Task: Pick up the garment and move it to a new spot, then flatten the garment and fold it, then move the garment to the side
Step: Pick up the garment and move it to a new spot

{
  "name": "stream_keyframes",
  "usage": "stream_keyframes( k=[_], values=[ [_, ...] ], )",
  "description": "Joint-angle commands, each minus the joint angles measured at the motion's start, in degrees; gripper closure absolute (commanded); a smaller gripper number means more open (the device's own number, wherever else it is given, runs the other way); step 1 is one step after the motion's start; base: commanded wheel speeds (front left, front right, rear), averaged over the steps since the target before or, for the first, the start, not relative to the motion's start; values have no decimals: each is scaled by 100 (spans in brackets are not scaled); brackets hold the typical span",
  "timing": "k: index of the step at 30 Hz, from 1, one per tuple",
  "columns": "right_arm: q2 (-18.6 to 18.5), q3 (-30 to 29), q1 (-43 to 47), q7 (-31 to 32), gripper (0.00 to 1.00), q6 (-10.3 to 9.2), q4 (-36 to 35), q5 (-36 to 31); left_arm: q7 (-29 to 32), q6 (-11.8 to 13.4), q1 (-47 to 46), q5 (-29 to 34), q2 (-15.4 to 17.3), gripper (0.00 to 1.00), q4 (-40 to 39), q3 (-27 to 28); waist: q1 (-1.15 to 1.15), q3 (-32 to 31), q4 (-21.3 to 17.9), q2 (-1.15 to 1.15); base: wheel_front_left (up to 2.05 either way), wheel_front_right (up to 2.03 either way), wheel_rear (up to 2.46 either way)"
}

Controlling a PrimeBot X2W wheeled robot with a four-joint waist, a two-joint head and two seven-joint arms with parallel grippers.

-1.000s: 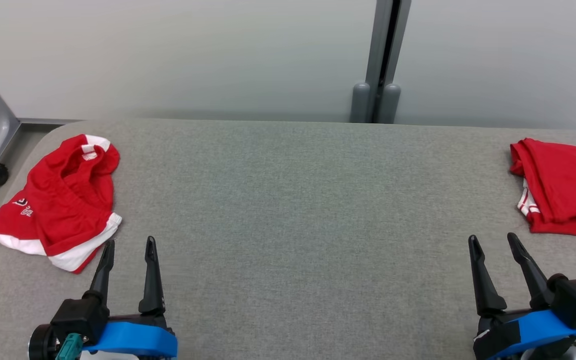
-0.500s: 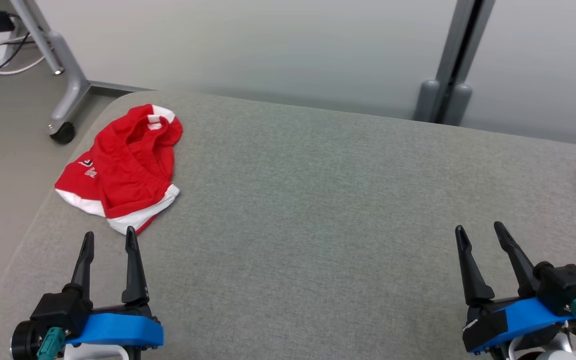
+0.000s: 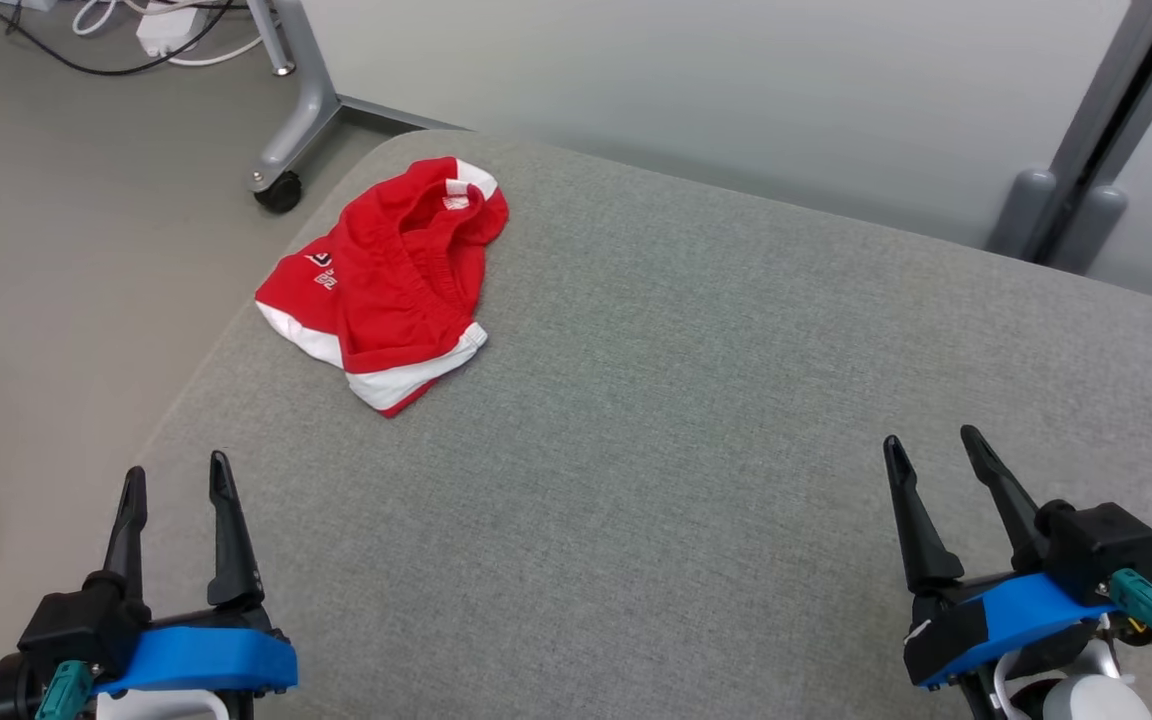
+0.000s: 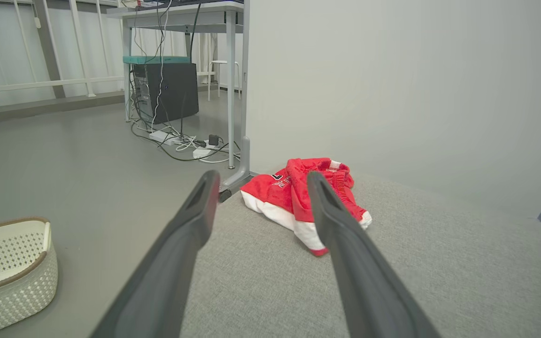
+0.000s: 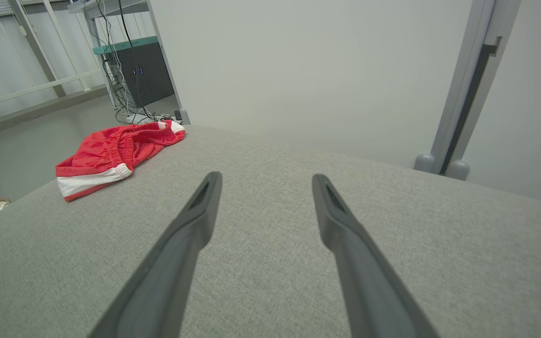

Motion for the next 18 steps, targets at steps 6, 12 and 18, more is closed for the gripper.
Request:
stream_keyframes(
  k=[6, 12, 18],
  values=[
    [-2, 59, -110, -36, 0, 1, 124, 31, -13, 22, 49, -13, 22, 0, -51, 80, -1, 59, 198, 0, 0, 0, 0],
    [-3, 104, -162, -56, 0, 1, 197, 40, -13, 35, 7, -20, 48, 0, -46, 121, -1, 62, 91, 0, 0, 0, 0],
    [-4, 19, -194, -24, 0, 1, 107, -55, -13, -40, -467, -3, 235, 0, -4, 168, -1, 175, -168, 0, 0, 0, 0]
  ],
)
